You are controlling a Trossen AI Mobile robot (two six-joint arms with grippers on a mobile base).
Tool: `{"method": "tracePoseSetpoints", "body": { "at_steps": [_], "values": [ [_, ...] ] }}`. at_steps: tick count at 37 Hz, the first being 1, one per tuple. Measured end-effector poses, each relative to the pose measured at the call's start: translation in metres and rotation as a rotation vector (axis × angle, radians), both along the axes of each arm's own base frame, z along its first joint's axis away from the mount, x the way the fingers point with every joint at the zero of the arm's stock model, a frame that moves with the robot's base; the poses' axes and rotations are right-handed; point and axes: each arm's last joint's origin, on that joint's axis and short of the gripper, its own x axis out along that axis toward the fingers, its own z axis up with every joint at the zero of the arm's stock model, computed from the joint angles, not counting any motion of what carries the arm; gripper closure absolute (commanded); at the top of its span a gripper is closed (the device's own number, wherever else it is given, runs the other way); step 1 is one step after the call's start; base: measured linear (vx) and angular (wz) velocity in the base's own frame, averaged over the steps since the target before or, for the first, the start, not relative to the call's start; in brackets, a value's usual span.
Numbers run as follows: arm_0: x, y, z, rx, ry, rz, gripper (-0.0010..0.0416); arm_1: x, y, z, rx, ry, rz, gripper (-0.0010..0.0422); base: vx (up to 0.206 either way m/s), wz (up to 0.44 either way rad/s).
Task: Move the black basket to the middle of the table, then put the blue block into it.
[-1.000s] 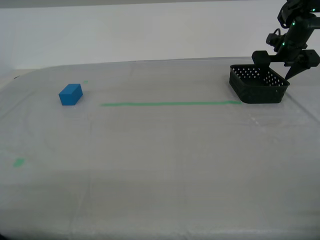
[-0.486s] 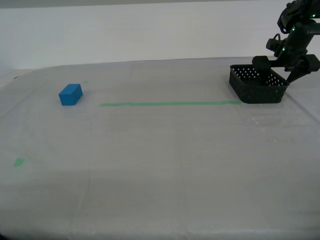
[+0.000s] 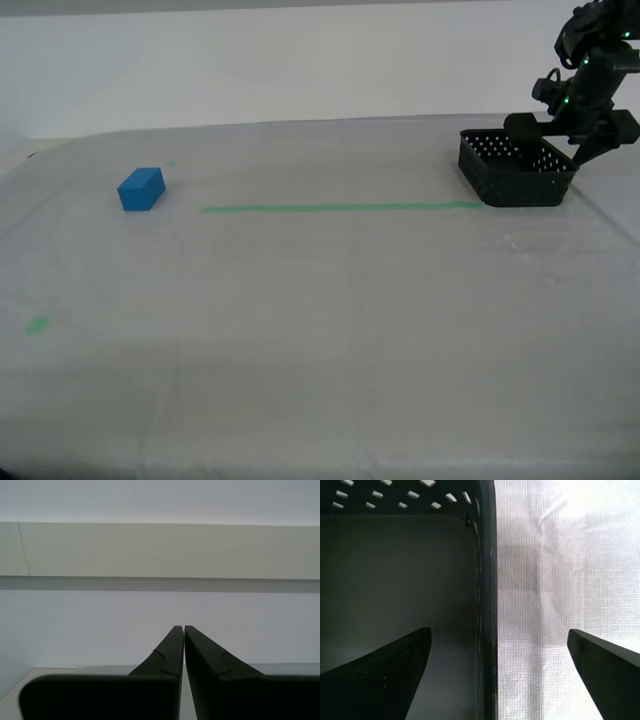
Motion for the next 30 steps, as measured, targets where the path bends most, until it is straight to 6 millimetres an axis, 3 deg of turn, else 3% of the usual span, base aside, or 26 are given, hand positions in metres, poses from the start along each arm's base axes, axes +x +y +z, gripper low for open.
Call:
{"method": "tracePoseSetpoints", "body": {
  "at_steps": [19, 30],
  "values": [
    [0.0002, 0.0, 0.0001, -0.001, -0.002, 0.0, 0.0139, 0.0, 0.0, 0.0, 0.0, 0.0, 0.0, 0.0412, 0.0, 0.0],
    [0.0003, 0.0007, 0.0001, 0.0, -0.002, 0.002, 0.0248, 0.0, 0.0, 0.0, 0.0, 0.0, 0.0, 0.0412, 0.0, 0.0]
  ]
}}
